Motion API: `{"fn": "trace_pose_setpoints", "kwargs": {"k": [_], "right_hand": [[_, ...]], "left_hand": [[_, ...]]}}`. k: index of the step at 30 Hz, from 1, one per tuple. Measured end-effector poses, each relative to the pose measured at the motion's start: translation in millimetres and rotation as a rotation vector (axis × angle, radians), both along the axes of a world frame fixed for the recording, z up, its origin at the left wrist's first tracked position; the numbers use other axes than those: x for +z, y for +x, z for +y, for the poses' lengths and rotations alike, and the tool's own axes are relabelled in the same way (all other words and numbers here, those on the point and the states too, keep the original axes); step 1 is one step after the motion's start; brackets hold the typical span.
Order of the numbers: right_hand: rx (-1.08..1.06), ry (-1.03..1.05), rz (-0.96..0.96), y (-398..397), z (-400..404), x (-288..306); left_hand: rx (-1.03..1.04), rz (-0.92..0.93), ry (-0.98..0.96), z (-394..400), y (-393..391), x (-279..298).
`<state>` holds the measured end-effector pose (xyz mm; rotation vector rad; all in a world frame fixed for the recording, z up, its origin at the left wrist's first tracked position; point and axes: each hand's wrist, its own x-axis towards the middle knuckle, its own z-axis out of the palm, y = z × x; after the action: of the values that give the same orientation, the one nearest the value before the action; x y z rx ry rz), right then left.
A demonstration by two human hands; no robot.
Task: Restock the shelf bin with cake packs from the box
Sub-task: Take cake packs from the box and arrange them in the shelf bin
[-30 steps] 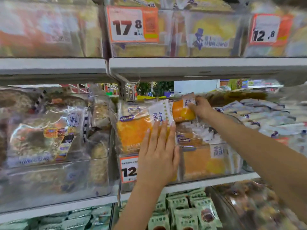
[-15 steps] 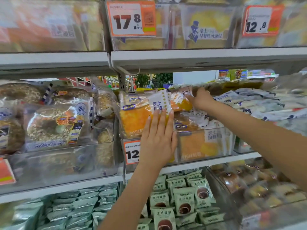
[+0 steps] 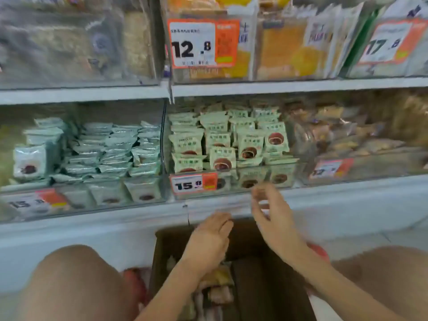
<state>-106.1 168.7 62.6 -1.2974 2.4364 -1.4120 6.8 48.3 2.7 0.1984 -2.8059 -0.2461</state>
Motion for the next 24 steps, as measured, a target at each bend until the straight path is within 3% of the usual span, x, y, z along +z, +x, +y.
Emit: {"fn": "trace_pose_setpoints", "kwargs": {"k": [4, 7, 10, 15, 21, 24], "right_hand": [[0.088, 0.422, -0.222, 17, 12, -100], [0.138, 0.761, -0.334, 25, 6, -156], [0.112, 0.908, -0.540, 33, -12, -196], [-0.282, 0.842, -1.077, 40, -36, -261], [-0.654, 0.569, -1.164, 49, -55, -306], [-0.726, 0.469, -1.381, 46, -60, -307]], "left_hand": [[0.361, -0.490, 0.375, 5, 53, -77], [0.554, -0.700, 0.608, 10, 84, -116], [0.573, -0.806, 0.671, 14, 90, -137], [0.612, -0.831, 0.720, 22, 96, -161], [0.659, -0.825, 0.813, 18, 98, -176], [0.698, -0.784, 0.833, 13, 94, -181]]}}
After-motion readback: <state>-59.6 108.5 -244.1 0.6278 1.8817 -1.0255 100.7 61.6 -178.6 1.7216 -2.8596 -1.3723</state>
